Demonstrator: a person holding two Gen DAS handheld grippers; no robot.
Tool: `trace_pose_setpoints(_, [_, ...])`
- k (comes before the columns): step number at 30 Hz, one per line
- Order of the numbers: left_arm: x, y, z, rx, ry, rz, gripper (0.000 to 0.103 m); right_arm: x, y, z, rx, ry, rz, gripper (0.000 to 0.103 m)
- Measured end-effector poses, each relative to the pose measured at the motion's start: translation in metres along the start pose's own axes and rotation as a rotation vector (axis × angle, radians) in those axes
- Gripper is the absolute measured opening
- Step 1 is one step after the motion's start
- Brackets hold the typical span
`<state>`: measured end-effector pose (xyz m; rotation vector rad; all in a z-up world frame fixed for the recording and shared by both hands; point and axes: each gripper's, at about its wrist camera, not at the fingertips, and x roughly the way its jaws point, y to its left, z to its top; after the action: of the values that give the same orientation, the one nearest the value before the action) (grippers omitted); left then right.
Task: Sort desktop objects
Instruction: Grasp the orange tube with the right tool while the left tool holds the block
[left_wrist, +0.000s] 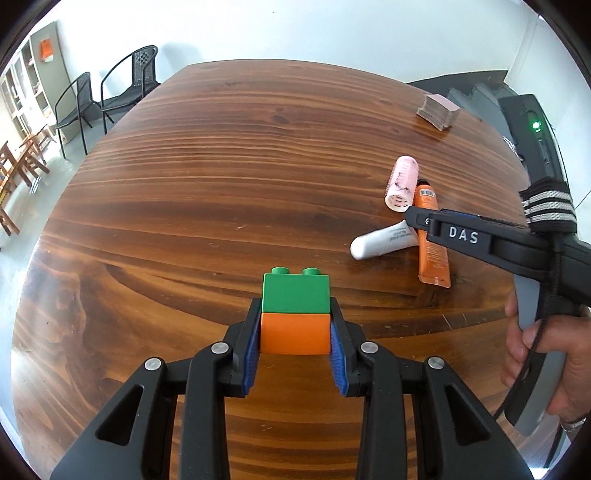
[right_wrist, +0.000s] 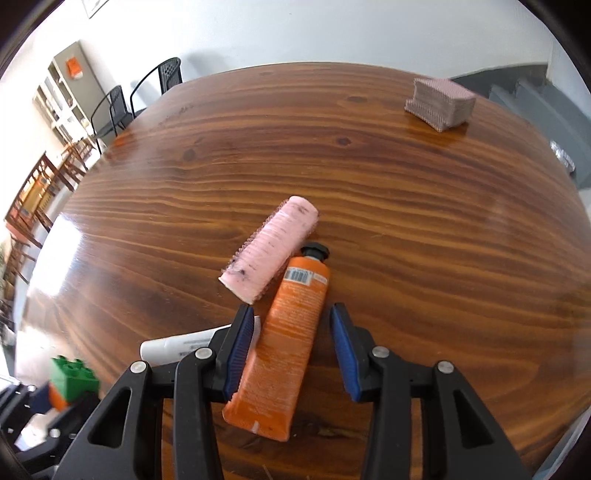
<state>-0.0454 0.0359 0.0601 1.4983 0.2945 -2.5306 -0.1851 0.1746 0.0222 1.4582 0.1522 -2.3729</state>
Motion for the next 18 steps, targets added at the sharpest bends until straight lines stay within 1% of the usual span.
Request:
trace_pose_setpoints(2, [-0.004,0.002,-0.001,-0.003,-0.004,0.001,0.035,0.000,0.002,-0.001,-0.014,-0.003,-0.013,0.045])
trace_pose_setpoints(3, [-0.004,0.002,-0.001,-0.004,-0.005,0.001,0.035,0.000,0.004,-0.002,-0.029,-0.005,-0.030,0.041])
trace_pose_setpoints(5, [-0.008,0.001,-0.003,-0.004,-0.009,-0.002,0.035,-0.002,0.005,-0.004,-0.044,-0.007,-0.036,0.034])
trace_pose_setpoints(6, [-0.009,0.000,-0.004,-0.003,-0.008,-0.003,0.035,-0.003,0.004,-0.006,-0.044,-0.006,-0.035,0.032])
trace_pose_setpoints(11, [-0.016,-0.007,-0.007,0.011,-0.010,-0.008,0.035,-0.010,-0.001,-0.017,-0.045,0.000,-0.033,0.031])
trace_pose_setpoints(14, [-0.021,-0.012,-0.010,0.021,-0.013,-0.012,0.035,-0.017,-0.007,-0.027,-0.021,0.006,-0.025,0.031])
trace_pose_setpoints(18, [-0.029,-0.020,-0.015,0.035,-0.018,-0.007,0.035,-0.030,-0.019,-0.049,0.009,0.018,-0.011,0.031])
